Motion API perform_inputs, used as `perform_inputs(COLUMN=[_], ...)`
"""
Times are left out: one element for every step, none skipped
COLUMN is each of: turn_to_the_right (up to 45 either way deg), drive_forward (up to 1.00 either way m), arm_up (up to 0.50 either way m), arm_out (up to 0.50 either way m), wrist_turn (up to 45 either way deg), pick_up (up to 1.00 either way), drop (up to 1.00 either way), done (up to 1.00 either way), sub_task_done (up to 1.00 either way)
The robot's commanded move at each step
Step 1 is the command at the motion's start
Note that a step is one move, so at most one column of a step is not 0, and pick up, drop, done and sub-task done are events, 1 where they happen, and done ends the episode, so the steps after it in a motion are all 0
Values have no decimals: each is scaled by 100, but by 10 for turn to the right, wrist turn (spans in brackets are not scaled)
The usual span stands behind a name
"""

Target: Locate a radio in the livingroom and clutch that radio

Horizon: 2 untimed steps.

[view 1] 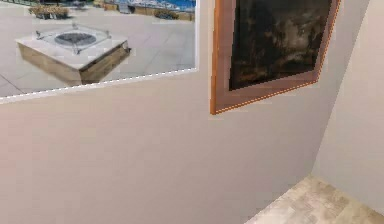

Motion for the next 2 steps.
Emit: perform_inputs(turn_to_the_right=[60, 0], drive_forward=[0, 25], arm_up=[0, 0], arm_out=[0, 0], wrist_turn=[0, 0], pick_up=[0, 0], drop=[0, 0], done=[0, 0], sub_task_done=[0, 0])
